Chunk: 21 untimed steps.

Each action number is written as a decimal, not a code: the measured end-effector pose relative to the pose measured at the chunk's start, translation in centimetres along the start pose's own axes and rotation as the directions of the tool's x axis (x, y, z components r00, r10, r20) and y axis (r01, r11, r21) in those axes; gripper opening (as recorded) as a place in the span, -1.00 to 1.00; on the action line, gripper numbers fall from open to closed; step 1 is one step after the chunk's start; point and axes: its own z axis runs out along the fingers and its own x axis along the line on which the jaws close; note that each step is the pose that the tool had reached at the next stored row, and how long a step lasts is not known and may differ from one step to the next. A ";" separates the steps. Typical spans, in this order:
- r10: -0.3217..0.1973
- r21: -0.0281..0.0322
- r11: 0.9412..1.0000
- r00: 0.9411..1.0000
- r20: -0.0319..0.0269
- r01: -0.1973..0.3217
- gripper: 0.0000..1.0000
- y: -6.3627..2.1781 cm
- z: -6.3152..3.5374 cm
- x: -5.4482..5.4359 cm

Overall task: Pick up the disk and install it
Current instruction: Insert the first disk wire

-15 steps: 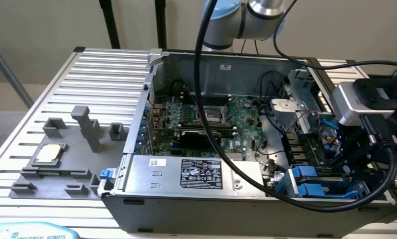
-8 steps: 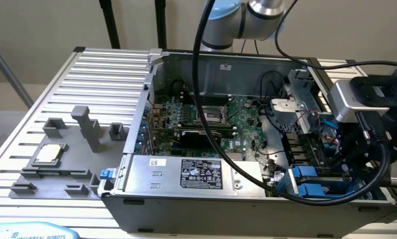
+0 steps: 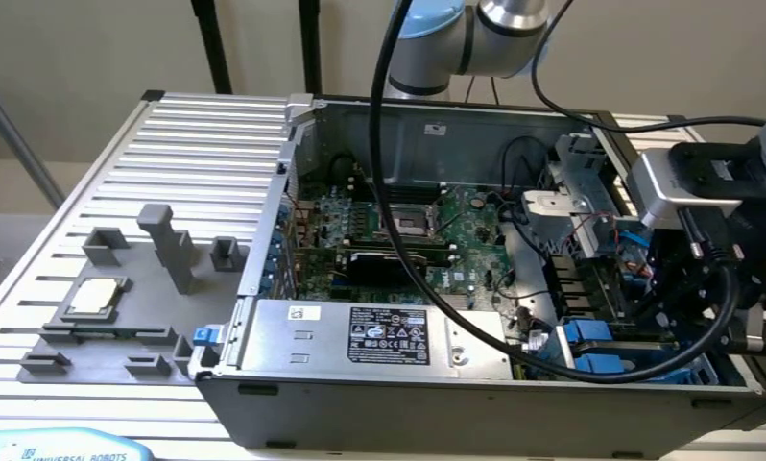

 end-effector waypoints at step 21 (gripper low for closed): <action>0.000 0.003 1.000 1.000 -0.024 0.000 -0.68 -0.02 0.22 -0.3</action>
